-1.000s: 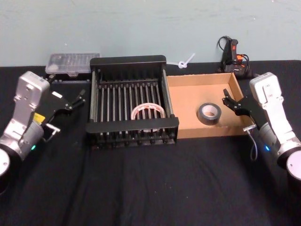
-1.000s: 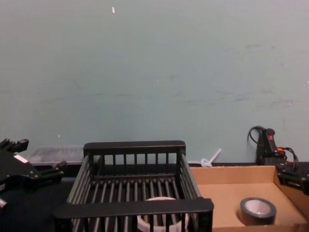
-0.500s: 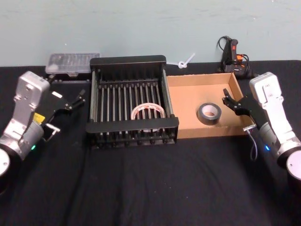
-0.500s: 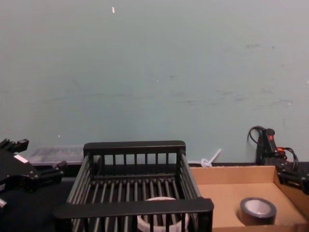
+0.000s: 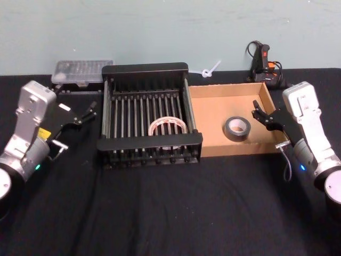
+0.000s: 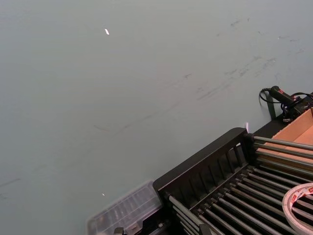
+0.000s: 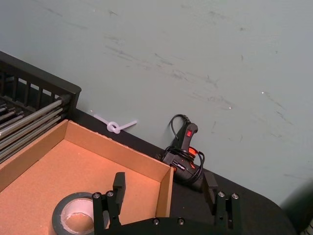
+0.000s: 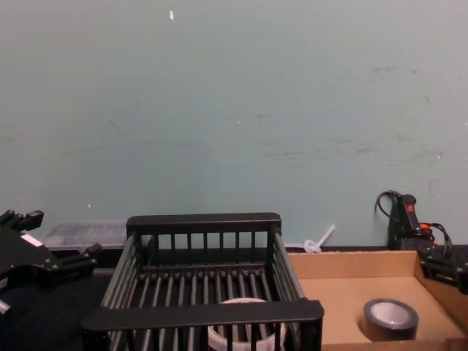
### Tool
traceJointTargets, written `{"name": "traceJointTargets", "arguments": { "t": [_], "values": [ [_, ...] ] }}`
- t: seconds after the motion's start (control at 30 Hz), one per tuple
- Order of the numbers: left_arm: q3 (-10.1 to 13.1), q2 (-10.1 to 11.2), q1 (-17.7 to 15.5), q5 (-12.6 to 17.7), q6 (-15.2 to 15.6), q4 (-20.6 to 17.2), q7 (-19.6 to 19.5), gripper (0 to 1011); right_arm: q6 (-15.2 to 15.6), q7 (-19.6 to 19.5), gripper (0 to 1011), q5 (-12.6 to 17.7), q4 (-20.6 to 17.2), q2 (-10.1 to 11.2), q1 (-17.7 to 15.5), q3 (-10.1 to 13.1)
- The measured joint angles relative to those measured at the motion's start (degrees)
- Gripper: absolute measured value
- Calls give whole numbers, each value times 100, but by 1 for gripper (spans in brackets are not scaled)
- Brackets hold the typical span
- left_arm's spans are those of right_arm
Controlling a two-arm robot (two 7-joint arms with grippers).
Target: Pick up the white tape and place it into the black box , Pick up the silver tape and place it into the brown box.
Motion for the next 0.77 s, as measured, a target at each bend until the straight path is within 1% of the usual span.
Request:
{"name": "traceJointTargets", "arguments": {
  "t": [0.77],
  "values": [
    [0, 0, 0, 0, 0, 0, 0, 1001, 0, 1, 1002, 0, 0, 0, 0, 0]
  ]
}}
